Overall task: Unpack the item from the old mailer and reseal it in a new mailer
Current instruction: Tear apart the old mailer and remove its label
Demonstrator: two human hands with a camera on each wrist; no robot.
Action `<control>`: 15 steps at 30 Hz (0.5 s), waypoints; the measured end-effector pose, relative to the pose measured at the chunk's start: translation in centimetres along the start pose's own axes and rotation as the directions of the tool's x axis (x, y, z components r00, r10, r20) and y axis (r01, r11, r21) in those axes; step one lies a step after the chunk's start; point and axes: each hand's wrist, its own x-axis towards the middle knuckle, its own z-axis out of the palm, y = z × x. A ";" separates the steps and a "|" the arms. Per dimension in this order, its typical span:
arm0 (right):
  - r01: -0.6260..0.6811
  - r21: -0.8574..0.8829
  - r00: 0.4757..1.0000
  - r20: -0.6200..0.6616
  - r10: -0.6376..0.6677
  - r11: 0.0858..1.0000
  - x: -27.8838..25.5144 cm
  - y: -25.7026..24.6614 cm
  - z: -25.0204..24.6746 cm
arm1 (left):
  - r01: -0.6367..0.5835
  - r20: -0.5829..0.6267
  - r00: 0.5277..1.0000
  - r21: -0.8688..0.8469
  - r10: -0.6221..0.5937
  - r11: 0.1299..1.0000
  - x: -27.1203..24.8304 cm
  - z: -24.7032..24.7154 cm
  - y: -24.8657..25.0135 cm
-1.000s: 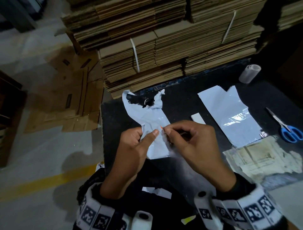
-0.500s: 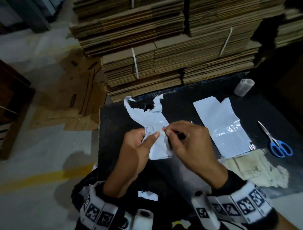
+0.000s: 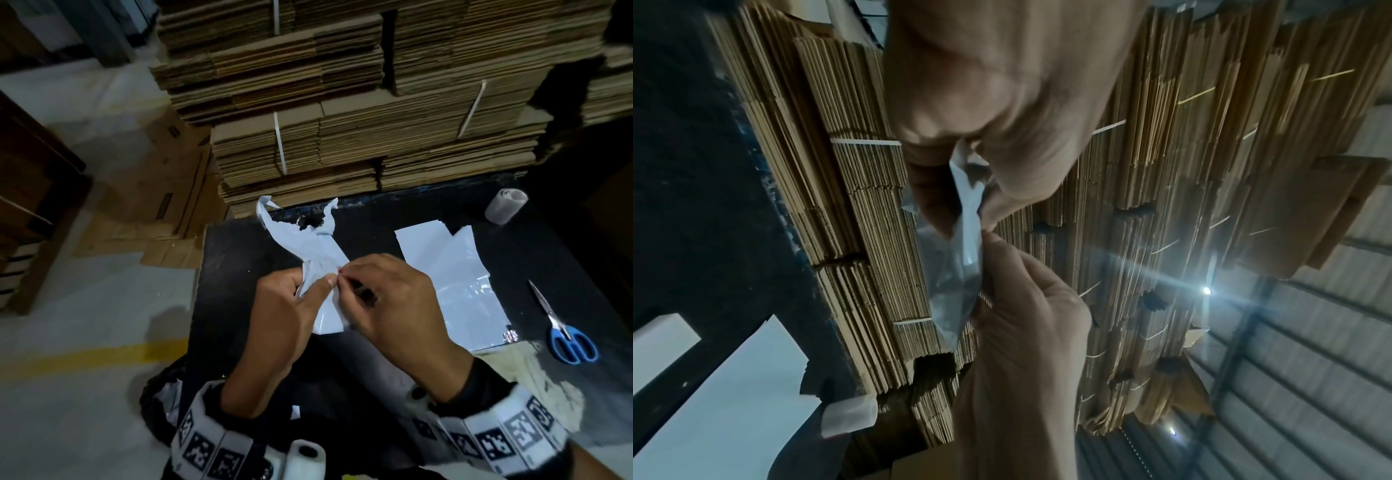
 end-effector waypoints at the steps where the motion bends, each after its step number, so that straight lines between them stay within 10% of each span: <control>1: 0.004 -0.014 1.000 0.016 -0.004 1.000 0.1 0.2 -0.1 | -0.009 -0.012 1.000 0.016 0.010 1.000 0.0 0.4 0.1; 15: -0.230 0.330 0.973 0.058 0.224 0.915 0.8 2.9 -2.8 | 0.127 -0.034 0.992 0.059 -0.125 0.990 0.3 3.2 1.6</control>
